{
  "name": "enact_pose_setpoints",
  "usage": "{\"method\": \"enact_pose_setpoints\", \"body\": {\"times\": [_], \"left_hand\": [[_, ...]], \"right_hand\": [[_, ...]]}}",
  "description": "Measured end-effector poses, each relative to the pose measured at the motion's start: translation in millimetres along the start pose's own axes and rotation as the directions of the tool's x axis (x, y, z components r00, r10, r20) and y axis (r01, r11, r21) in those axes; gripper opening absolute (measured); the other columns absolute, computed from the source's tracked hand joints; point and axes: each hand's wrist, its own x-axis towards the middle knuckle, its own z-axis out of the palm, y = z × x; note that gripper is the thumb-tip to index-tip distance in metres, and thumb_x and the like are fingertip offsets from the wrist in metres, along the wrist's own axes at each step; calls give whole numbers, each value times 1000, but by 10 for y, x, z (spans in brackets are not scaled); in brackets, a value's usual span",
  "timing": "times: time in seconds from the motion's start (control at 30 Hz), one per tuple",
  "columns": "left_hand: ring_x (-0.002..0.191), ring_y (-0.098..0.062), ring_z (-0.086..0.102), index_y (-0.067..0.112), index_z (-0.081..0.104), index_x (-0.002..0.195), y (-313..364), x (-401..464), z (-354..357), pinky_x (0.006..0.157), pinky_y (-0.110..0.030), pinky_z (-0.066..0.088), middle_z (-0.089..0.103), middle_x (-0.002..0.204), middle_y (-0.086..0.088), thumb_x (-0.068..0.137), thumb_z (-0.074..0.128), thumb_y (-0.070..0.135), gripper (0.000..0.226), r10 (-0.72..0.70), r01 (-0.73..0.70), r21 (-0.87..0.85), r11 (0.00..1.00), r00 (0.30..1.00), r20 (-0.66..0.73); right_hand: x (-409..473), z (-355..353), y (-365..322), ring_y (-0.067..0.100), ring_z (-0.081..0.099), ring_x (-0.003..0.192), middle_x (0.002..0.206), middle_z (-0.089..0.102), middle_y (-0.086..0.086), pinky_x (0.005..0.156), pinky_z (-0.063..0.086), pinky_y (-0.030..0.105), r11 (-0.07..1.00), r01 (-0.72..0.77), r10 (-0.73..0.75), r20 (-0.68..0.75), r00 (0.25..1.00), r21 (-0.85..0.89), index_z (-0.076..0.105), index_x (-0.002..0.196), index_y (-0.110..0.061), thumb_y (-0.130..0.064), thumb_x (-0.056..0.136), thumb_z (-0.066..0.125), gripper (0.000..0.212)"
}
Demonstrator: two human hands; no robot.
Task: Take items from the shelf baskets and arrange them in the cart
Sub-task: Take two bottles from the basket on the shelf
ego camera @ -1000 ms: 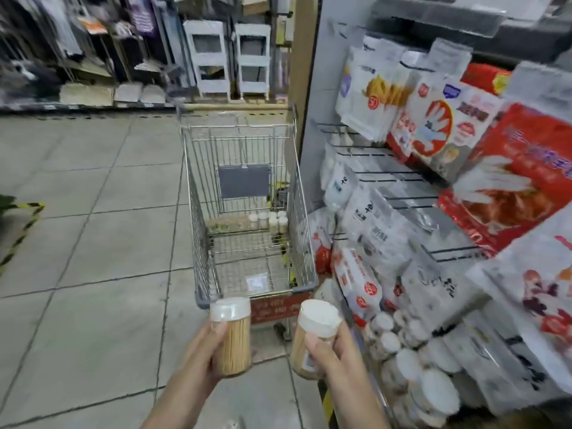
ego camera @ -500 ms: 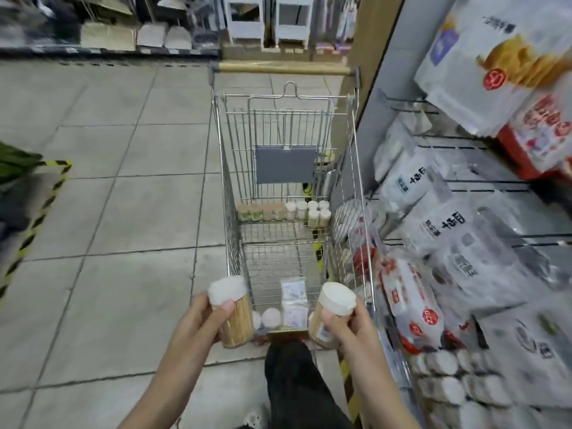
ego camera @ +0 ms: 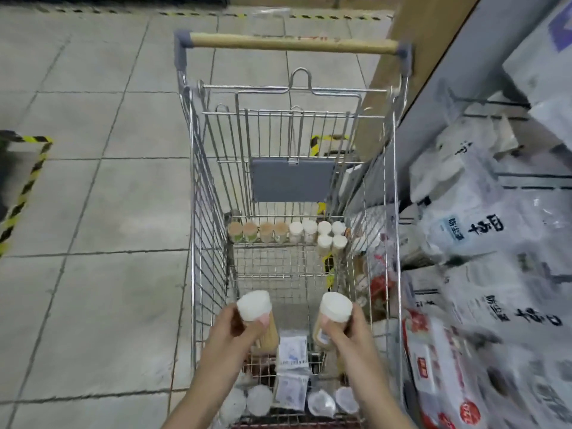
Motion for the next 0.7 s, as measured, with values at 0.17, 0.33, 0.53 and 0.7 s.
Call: {"method": "enact_pose_setpoints", "body": {"times": [0.17,0.33,0.53,0.7], "left_hand": [[101,-7,60,33,55,105,-196,888,313,85,-28,47,64,110,7,84,67,29,24,-72,72,21,997,997,-7],[95,1,58,27,53,112,-516,1701,581,73,-12,43,63,102,14,83,71,28,35,-74,75,107,991,997,-12],[90,4,55,28,50,115,-913,2417,798,67,-12,40,60,100,17,81,74,24,42,-100,102,172,980,995,-22],[89,2,57,28,55,111,-1148,2881,975,66,-8,39,61,98,18,79,76,22,39,-55,63,217,974,998,-43]], "right_hand": [[858,-2,212,-10,56,97,110,60,-20,76,39,11,996,-39,37,-22,999,-79,52,105,-39,-14,85,69,37],[1685,39,598,-19,53,85,109,58,-16,62,37,-5,994,-53,43,-97,994,-94,53,108,-33,-7,81,73,42],[2462,95,1090,-10,54,89,116,63,-2,63,41,-2,991,-72,49,-200,979,-110,58,123,-14,-2,80,73,47],[2903,211,1366,-3,57,89,98,60,-19,70,43,6,993,-32,-6,-321,947,-112,53,101,-32,1,72,80,52]]}}
